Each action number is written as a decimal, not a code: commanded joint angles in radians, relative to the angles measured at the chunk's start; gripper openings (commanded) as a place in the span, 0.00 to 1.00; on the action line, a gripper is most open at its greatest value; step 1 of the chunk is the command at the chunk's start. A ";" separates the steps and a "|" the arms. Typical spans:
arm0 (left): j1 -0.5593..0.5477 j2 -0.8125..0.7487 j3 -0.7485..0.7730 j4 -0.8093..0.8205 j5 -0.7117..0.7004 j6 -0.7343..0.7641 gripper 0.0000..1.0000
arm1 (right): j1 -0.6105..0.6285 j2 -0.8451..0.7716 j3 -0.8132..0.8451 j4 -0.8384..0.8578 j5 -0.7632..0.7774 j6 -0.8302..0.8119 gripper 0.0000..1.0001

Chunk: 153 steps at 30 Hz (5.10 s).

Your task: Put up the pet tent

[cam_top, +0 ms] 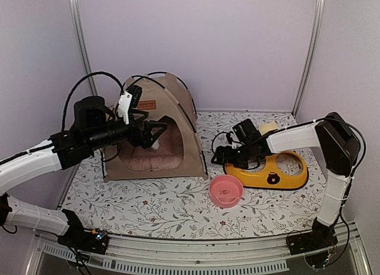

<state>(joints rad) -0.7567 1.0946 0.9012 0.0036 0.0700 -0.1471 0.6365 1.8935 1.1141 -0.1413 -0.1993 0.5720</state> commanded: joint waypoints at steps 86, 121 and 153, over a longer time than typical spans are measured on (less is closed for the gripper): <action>-0.032 0.050 -0.023 0.105 -0.034 -0.002 0.99 | 0.302 -0.489 -0.305 -0.317 0.196 0.165 0.85; -0.033 0.046 -0.018 0.098 -0.036 0.003 0.99 | 0.240 -0.457 -0.145 -0.357 0.346 0.163 0.00; -0.035 0.010 0.001 0.040 -0.047 -0.012 0.99 | -0.124 -0.290 -0.073 -0.212 0.372 -0.058 0.03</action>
<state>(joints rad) -0.7750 1.1290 0.8803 0.0605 0.0349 -0.1509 0.5220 1.5936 0.9951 -0.4320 0.1810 0.5232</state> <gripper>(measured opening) 0.993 0.086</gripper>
